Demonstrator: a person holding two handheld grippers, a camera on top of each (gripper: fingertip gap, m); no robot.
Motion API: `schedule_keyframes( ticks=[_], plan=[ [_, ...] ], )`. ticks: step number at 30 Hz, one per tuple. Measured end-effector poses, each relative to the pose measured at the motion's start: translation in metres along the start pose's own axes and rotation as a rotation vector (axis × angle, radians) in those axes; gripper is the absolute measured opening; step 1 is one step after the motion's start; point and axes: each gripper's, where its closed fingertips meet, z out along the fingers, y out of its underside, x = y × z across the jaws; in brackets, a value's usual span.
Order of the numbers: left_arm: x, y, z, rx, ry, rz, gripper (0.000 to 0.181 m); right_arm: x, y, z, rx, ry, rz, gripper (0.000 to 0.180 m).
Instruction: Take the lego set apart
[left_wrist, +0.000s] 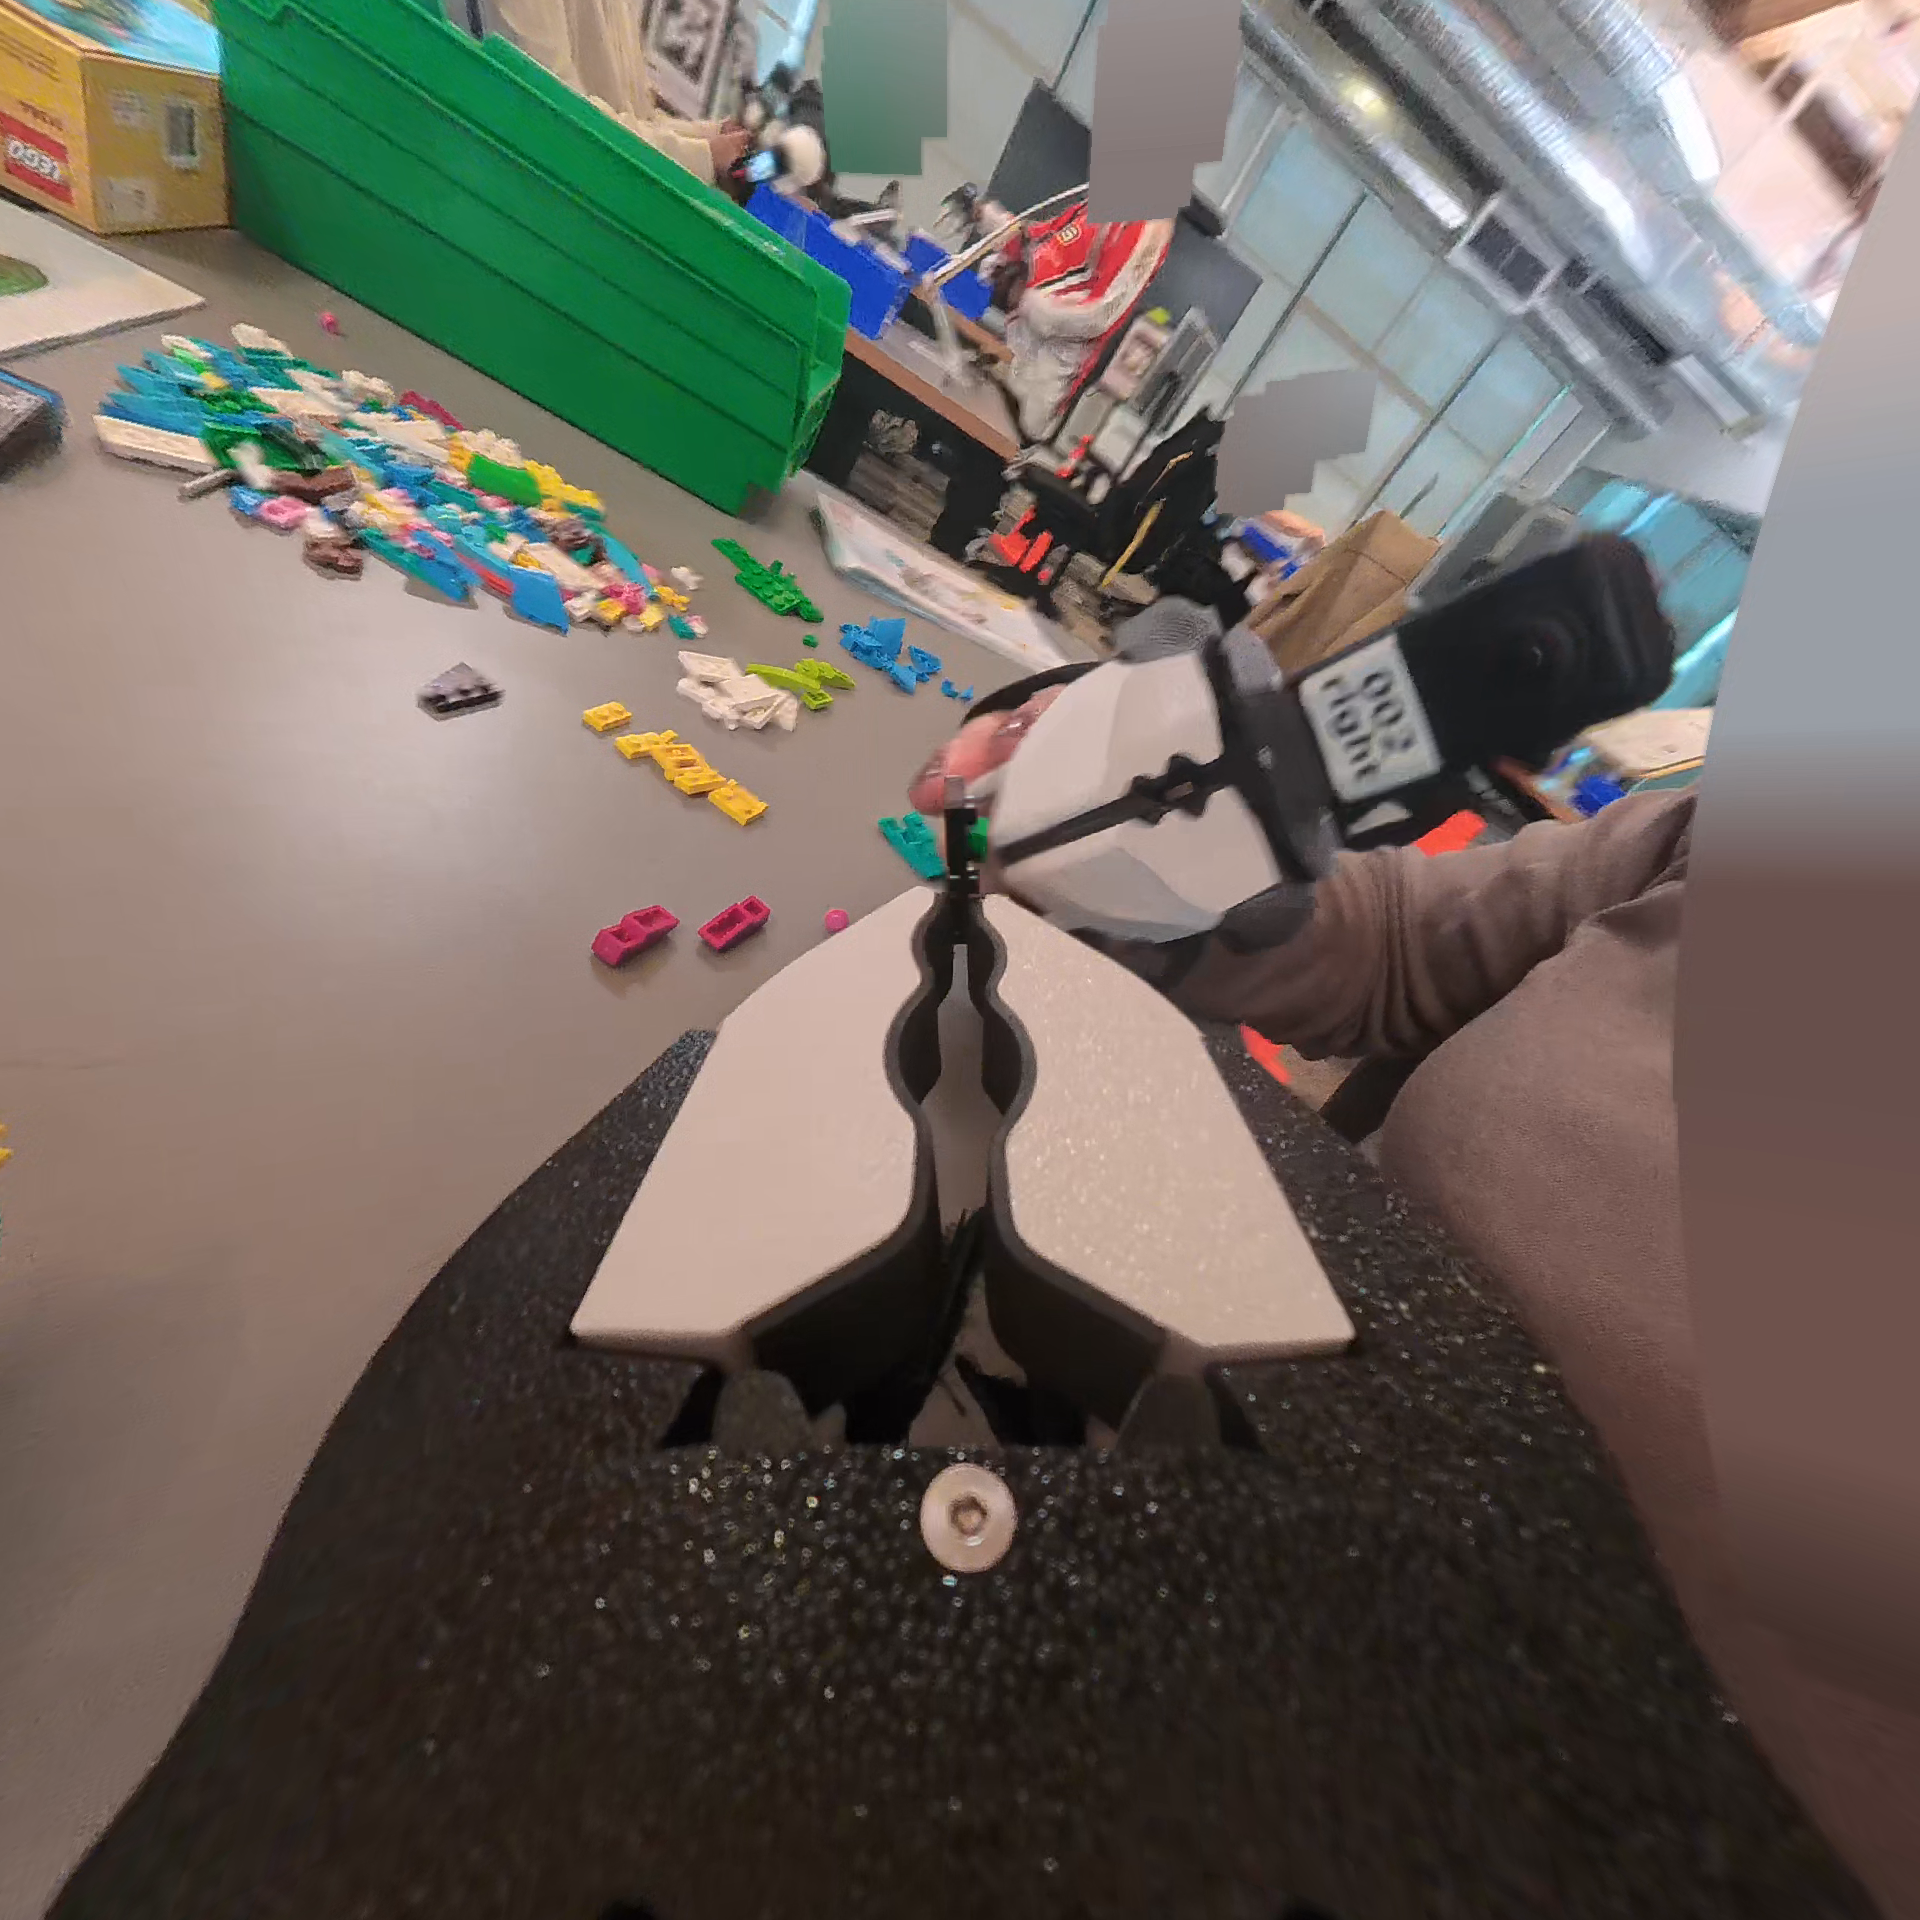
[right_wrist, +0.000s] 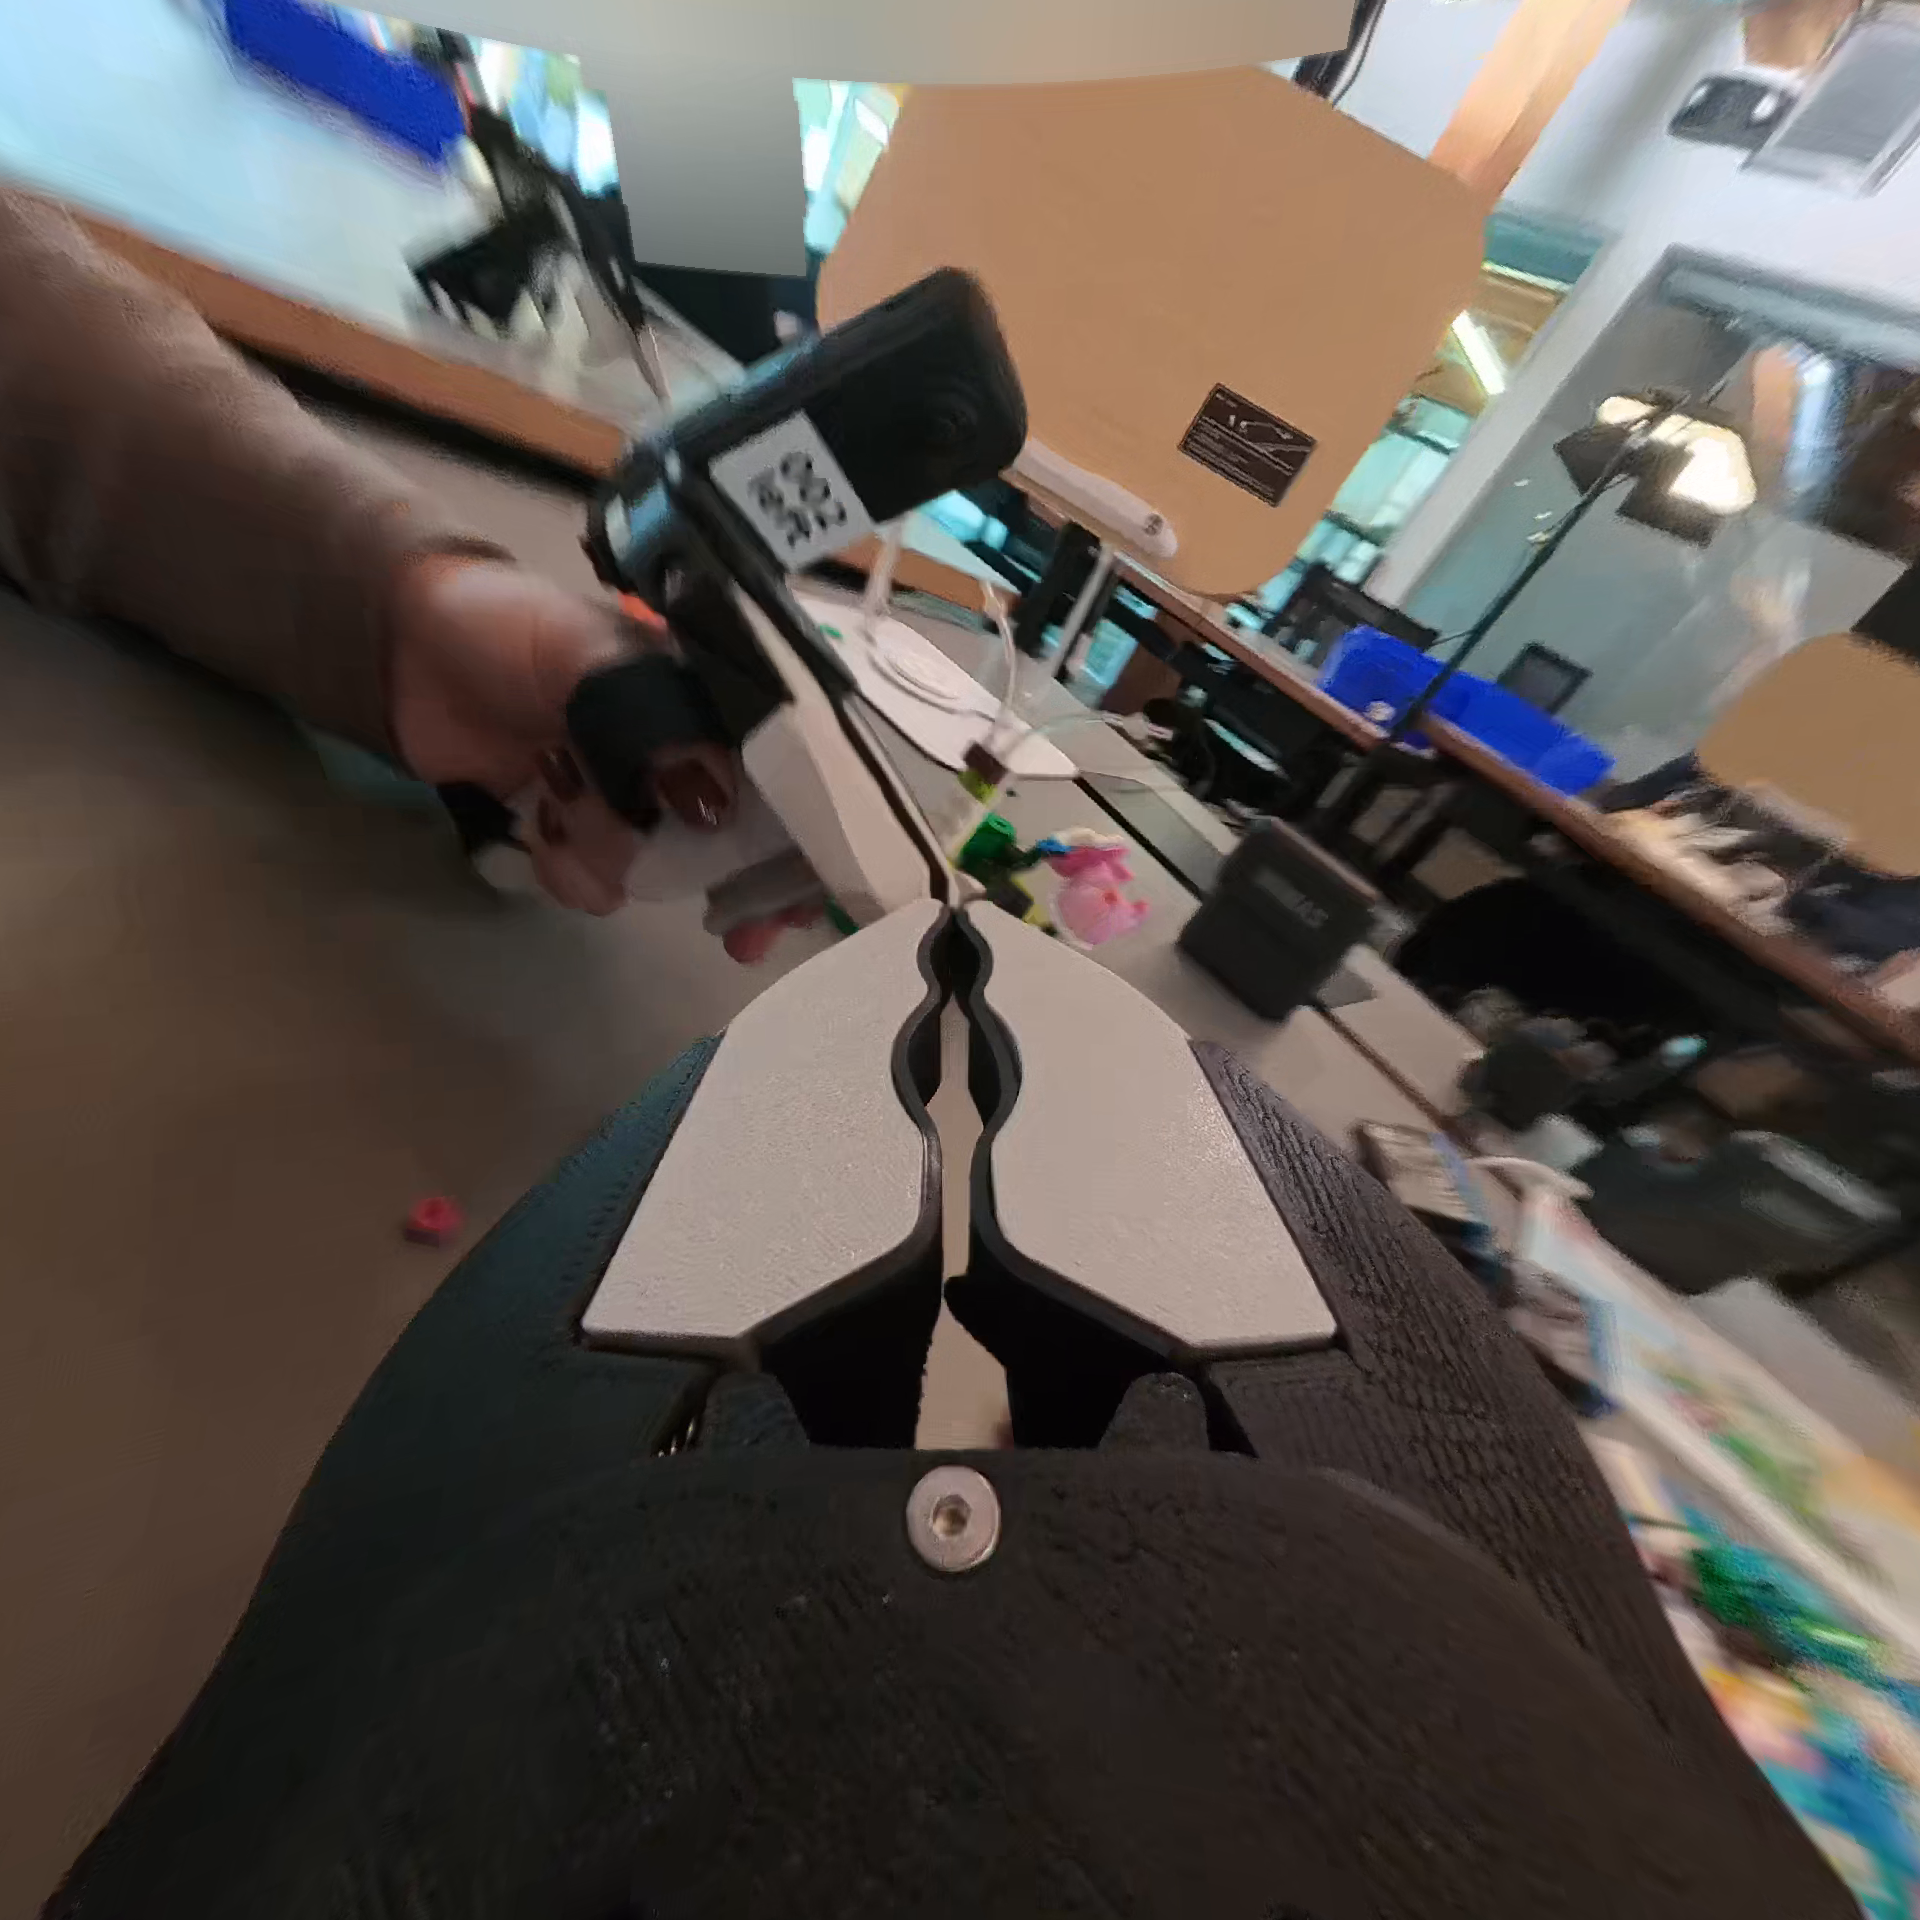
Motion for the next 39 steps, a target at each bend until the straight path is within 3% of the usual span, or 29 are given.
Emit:
schedule_keyframes(
  ticks=[4, 18, 24, 39],
  plan=[
    [-0.002, 0.001, 0.001, -0.007, -0.034, 0.069, 0.002, 0.007, -0.002, -0.001, 0.027, -0.060, 0.263, 0.004],
    [-0.001, 0.004, 0.002, -0.032, -0.061, 0.131, 0.002, 0.002, 0.008, 0.004, -0.039, -0.059, 0.275, 0.007],
    [-0.005, 0.005, 0.002, -0.033, -0.058, 0.067, 0.001, 0.003, 0.012, 0.006, -0.109, 0.048, 0.018, 0.005],
    [-0.013, 0.012, 0.002, -0.062, -0.083, 0.031, 0.002, 0.000, 0.019, 0.007, -0.191, 0.135, -0.341, 0.005]
  ],
)
